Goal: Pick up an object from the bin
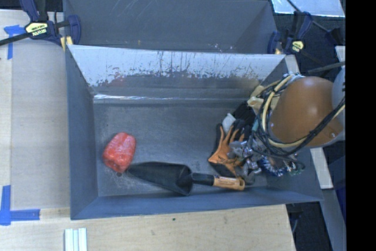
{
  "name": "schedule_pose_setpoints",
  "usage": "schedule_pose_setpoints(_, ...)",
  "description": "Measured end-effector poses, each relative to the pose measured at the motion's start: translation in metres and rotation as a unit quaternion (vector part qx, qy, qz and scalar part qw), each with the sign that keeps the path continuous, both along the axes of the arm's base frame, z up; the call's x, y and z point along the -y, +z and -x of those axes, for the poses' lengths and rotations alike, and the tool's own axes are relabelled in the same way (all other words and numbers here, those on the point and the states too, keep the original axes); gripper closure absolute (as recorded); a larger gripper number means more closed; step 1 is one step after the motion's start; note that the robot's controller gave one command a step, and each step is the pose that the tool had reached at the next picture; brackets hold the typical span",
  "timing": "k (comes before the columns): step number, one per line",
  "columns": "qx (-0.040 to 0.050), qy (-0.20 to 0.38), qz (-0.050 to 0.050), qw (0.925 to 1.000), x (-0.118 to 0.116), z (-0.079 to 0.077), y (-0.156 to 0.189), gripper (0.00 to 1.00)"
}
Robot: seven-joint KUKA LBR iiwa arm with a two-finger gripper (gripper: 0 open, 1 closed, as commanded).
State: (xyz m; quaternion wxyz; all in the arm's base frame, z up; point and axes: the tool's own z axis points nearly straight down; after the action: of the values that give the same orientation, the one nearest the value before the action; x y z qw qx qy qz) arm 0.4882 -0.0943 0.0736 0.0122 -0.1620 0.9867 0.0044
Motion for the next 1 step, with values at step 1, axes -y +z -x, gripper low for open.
schedule_pose_setpoints(1,0.0000,0.000,0.000,1.0000,0.0000,0.0000,0.0000,1.00)
